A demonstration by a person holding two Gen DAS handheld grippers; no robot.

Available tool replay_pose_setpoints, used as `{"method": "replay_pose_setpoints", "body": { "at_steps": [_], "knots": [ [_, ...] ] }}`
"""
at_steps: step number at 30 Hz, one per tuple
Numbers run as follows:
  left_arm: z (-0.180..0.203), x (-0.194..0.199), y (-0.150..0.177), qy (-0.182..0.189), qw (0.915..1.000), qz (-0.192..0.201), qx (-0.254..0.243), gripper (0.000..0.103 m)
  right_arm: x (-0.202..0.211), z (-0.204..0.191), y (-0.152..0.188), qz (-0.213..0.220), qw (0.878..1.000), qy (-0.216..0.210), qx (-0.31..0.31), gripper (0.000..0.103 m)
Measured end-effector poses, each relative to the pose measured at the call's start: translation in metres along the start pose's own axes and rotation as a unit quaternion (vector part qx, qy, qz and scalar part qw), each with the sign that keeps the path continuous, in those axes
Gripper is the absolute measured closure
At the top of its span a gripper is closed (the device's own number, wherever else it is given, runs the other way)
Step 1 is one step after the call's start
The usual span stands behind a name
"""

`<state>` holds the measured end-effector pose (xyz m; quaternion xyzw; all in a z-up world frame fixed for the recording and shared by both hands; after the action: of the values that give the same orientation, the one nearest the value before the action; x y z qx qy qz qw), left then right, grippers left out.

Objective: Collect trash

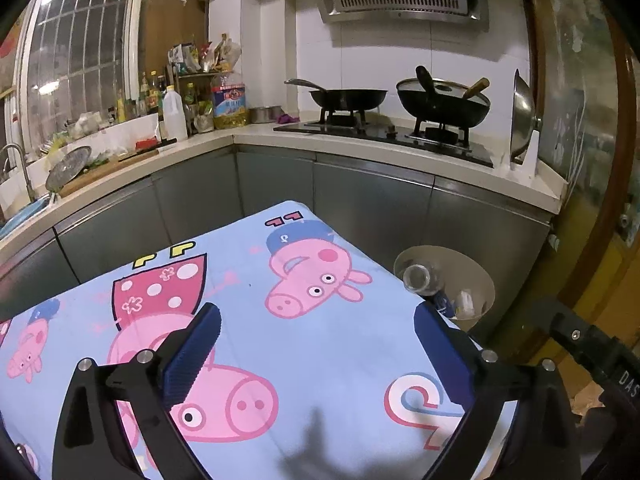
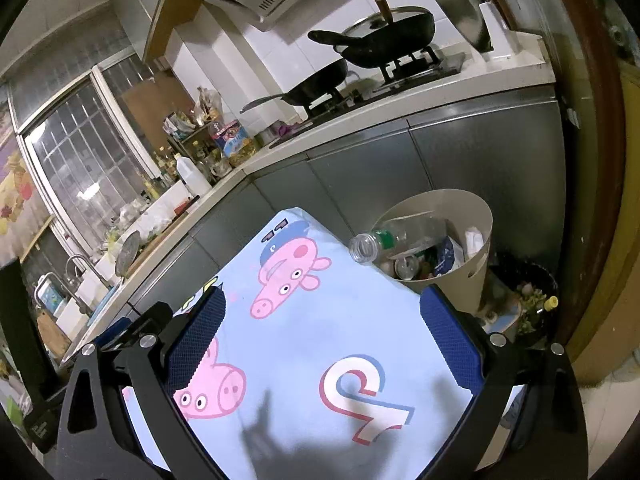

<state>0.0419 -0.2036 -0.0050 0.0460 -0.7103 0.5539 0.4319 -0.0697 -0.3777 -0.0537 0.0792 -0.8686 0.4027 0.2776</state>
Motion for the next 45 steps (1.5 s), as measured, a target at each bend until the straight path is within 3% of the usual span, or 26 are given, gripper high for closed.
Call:
{"method": "replay_pose_setpoints", "body": {
  "at_steps": [22,45],
  "knots": [
    [0.008,0.042,0.001,-0.022,0.9983,0.051,-0.015,0.004,0.032,-0.007,0.010,0.026,1.000,-0.007,0.004,0.006],
    [0.021,0.086,0.019,-0.025,0.9969,0.071,-0.022,0.004,0.081,-0.015,0.033,0.050,0.998,-0.026,0.016,0.006]
  ]
}}
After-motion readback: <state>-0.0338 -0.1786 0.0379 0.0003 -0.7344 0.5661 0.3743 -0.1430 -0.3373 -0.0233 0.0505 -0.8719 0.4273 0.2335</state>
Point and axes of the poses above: each gripper's, at about its wrist camera, not at the fingertips, and x roughly against the way its jaws point, z to its right, y to its underside, the point moved 5 cm from there along -x, roughly the way its jaws point, and after that the axes turned 10 degrees about -z, right-handed, at the moved point
